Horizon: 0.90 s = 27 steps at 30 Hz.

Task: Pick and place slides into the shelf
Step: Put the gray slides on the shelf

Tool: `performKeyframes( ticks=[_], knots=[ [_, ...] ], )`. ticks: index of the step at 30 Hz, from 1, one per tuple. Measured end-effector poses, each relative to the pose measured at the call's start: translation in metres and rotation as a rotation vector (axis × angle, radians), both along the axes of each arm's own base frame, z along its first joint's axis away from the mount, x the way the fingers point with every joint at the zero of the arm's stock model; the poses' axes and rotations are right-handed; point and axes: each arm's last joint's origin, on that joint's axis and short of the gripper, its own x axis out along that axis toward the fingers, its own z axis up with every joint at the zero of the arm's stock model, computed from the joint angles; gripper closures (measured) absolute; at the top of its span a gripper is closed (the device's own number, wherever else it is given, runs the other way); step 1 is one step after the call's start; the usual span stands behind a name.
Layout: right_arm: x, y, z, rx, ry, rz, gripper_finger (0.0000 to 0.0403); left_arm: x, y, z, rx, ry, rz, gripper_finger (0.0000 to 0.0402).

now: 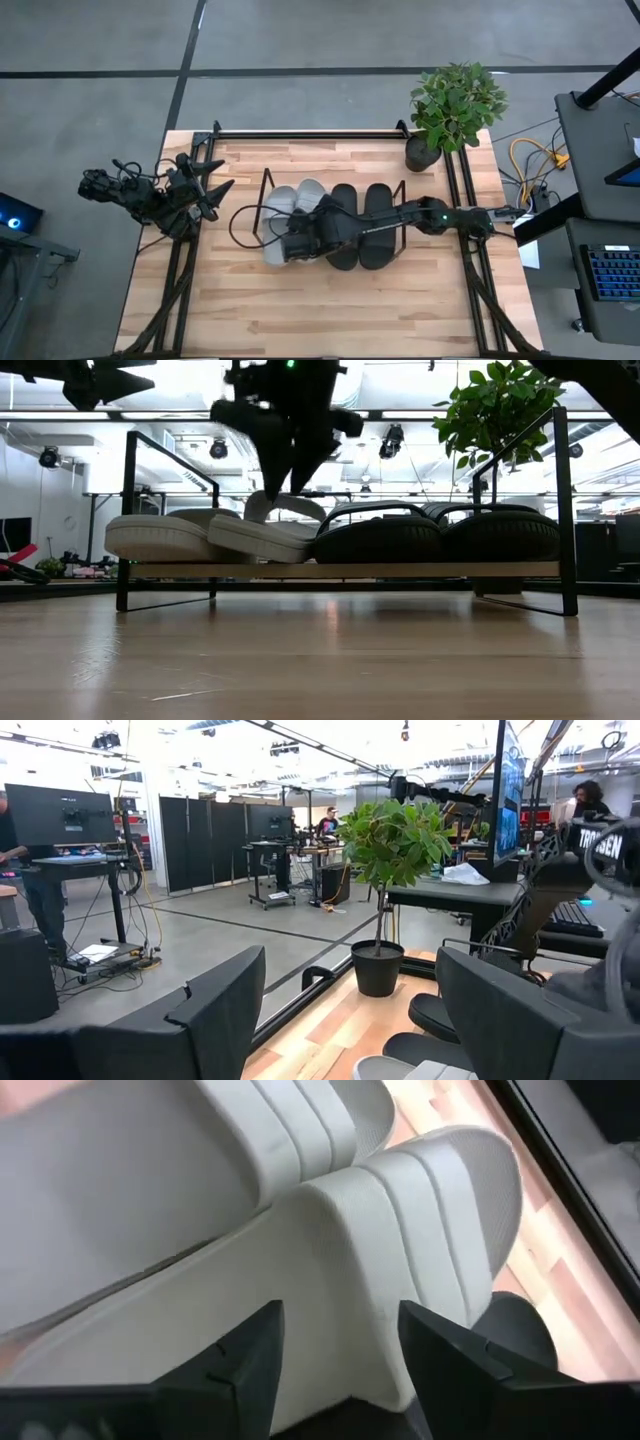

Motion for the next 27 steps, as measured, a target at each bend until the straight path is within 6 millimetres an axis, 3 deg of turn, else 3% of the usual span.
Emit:
performKeyframes(
  ticks=[6, 12, 15, 19, 27],
  knots=[
    [-0.008, -0.002, 0.03, 0.015, -0.018, 0.094, 0.0256, 0.0, 0.0, 0.0, 0.0, 0.0, 0.0, 0.0123],
    [-0.013, -0.021, 0.064, 0.05, -0.082, 0.181, 0.0343, 0.0, 0.0, 0.0, 0.0, 0.0, 0.0, 0.0123],
    [-0.008, -0.032, 0.066, 0.15, -0.081, 0.284, 0.0385, 0.0, 0.0, 0.0, 0.0, 0.0, 0.0, 0.0123],
    [-0.003, -0.048, 0.065, 0.27, -0.086, 0.368, 0.0393, 0.0, 0.0, 0.0, 0.001, 0.001, 0.0, 0.0123],
    [-0.002, -0.077, 0.061, 0.311, -0.066, 0.36, 0.0394, 0.0, 0.0, 0.0, 0.001, 0.001, 0.0, 0.0123]
  ],
)
